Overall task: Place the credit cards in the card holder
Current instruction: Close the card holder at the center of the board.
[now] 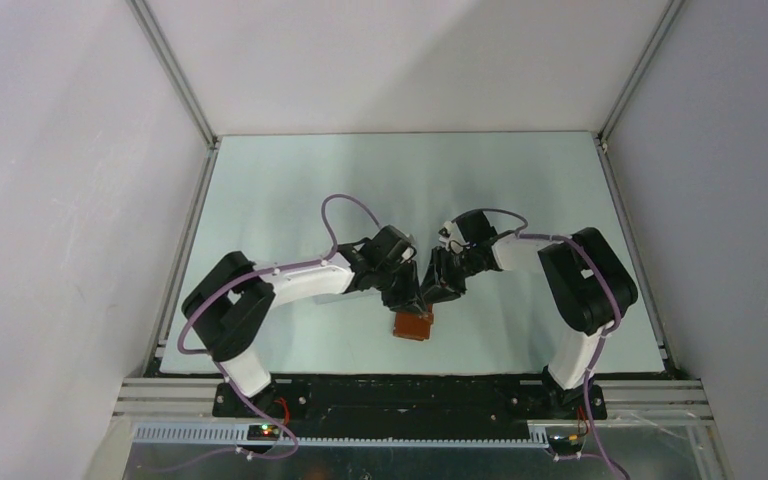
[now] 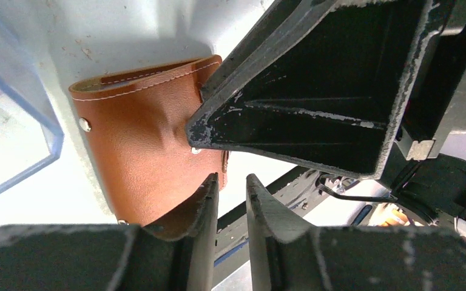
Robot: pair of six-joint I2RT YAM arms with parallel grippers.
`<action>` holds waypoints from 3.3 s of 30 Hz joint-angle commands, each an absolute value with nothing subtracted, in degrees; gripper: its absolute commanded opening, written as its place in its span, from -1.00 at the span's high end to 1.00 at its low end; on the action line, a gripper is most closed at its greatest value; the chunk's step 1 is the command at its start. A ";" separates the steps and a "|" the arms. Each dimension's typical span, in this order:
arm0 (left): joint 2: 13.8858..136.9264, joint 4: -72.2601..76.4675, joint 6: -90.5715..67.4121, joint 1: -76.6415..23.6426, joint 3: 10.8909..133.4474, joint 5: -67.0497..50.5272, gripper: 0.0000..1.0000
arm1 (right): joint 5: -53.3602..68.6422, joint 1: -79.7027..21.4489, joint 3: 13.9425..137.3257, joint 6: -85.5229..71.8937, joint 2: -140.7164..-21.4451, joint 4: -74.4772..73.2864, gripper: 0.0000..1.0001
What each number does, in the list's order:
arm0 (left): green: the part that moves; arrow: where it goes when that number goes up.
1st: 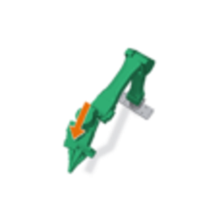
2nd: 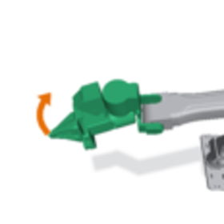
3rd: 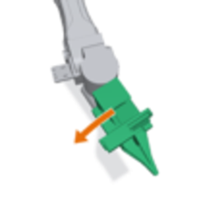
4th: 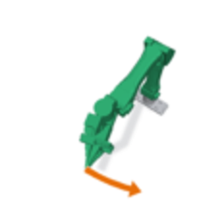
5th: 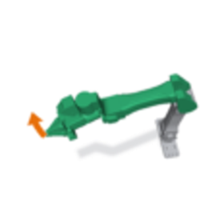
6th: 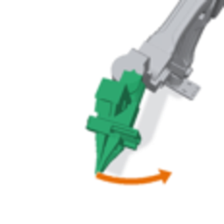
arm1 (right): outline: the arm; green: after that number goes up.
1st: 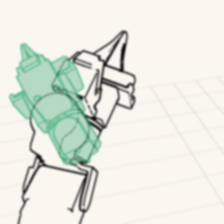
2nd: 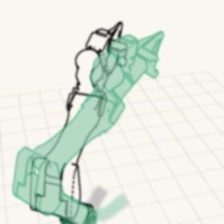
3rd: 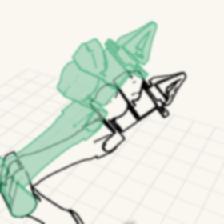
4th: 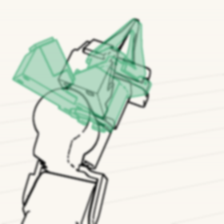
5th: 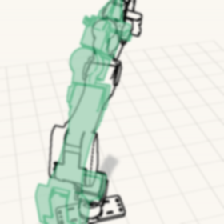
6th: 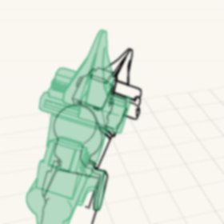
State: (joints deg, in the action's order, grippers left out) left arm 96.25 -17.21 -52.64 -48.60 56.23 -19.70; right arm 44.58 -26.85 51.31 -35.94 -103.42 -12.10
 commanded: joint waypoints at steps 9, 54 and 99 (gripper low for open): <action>100.22 -15.33 -53.21 -49.83 58.42 -19.14 0.62 | 42.93 -27.15 53.69 -33.40 -103.88 -15.29 0.19; 95.96 -18.83 -49.73 -49.04 57.84 -12.81 1.00 | 43.47 -26.96 54.75 -30.34 -98.77 -19.61 0.34; 100.57 -21.17 -49.30 -48.89 59.32 -11.89 1.00 | 36.72 -31.98 58.89 -25.32 -101.31 -27.53 1.00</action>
